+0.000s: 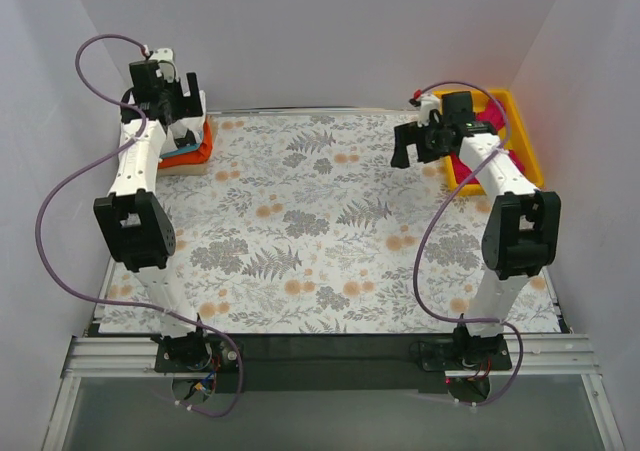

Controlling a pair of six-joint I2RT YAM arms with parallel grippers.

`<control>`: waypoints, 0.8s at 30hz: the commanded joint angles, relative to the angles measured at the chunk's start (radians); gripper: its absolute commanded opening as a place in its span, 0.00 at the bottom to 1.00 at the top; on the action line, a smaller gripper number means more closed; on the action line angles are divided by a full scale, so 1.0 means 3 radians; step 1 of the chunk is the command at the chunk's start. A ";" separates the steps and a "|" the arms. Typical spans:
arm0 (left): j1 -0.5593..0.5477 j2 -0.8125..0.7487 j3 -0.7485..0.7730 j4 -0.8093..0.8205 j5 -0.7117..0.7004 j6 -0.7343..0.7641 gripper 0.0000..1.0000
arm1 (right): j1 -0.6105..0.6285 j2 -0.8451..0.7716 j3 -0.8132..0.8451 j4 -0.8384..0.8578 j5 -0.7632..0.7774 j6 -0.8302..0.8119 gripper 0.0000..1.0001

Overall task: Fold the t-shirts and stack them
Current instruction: Neatly place the folded tshirt to the corner

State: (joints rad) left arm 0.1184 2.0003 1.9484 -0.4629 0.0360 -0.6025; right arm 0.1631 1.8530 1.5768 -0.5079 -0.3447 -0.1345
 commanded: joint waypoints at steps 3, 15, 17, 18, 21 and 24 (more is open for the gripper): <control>-0.0001 -0.0618 -0.0531 -0.0486 0.0549 -0.0302 0.87 | -0.0486 -0.0510 -0.0239 -0.0449 -0.0186 -0.0323 0.99; -0.0016 -0.1789 -0.2199 -0.0717 0.1117 -0.0262 0.91 | -0.0743 -0.1757 -0.1455 -0.0618 0.0239 -0.0814 0.98; -0.0016 -0.1932 -0.2453 -0.0732 0.1092 -0.0226 0.91 | -0.0748 -0.1886 -0.1569 -0.0623 0.0234 -0.0850 0.98; -0.0016 -0.2059 -0.2516 -0.0748 0.1076 -0.0201 0.92 | -0.0743 -0.2008 -0.1661 -0.0633 0.0229 -0.0851 0.98; -0.0022 -0.2234 -0.2731 -0.0773 0.1036 -0.0058 0.92 | -0.0743 -0.2208 -0.1860 -0.0674 0.0132 -0.0906 0.98; -0.0022 -0.2387 -0.2894 -0.0738 0.1055 0.0009 0.92 | -0.0738 -0.2346 -0.2049 -0.0685 0.0131 -0.0973 0.98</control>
State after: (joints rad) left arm 0.1154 1.3624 1.1160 -0.6872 0.3340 -0.6487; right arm -0.0620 1.1954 1.0088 -0.7078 -0.2932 -0.3866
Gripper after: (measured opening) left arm 0.916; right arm 0.985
